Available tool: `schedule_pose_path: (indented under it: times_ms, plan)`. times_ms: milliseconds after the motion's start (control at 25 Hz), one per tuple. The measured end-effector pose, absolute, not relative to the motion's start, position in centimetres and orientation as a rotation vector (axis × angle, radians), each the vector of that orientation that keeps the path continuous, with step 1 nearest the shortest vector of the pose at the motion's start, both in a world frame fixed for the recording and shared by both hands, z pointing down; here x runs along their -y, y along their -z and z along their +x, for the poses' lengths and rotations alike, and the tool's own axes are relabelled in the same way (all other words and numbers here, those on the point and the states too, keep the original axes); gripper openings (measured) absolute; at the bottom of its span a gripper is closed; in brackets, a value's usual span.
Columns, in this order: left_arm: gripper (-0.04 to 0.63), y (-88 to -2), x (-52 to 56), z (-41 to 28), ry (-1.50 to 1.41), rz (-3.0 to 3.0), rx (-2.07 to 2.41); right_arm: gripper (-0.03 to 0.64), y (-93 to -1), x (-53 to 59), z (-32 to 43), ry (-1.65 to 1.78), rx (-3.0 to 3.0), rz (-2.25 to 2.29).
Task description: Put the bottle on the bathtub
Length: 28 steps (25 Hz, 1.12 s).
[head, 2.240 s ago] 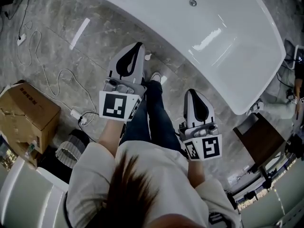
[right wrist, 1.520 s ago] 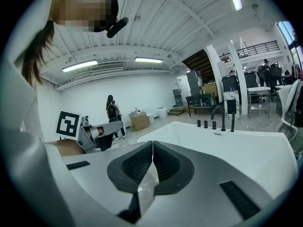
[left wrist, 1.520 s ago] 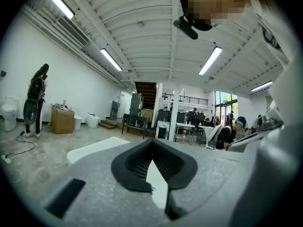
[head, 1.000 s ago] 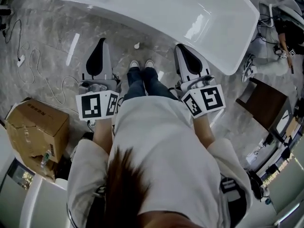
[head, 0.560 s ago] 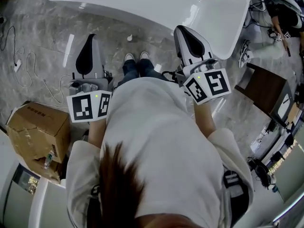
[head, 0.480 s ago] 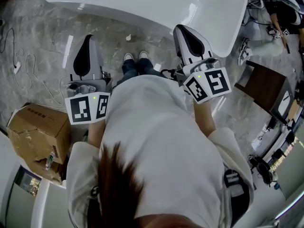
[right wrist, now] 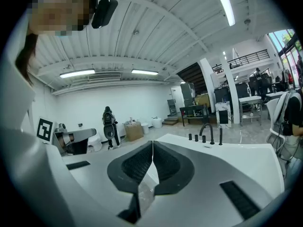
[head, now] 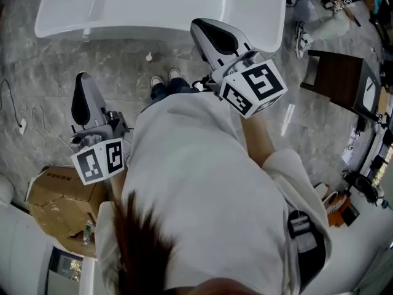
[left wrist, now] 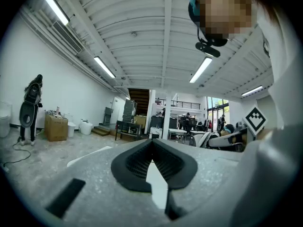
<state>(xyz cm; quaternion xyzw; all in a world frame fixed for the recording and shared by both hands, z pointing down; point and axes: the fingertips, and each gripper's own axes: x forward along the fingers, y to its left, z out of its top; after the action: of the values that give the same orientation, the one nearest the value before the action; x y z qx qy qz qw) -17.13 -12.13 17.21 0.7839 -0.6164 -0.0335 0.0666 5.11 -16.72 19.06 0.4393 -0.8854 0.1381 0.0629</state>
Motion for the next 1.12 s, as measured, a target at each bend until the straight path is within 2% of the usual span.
schedule_pose_path:
  times_ms: [520, 1120]
  plan:
    - [0.014, -18.6, 13.7, -14.8, 0.041, 2.348, 1.787, 0.014, -19.7, 18.0, 2.3, -0.424, 2.71, 1.083]
    - [0.014, -19.2, 14.2, -13.7, 0.027, 2.354, 1.703, 0.014, -18.1, 18.1, 1.8, -0.423, 2.758, 1.002]
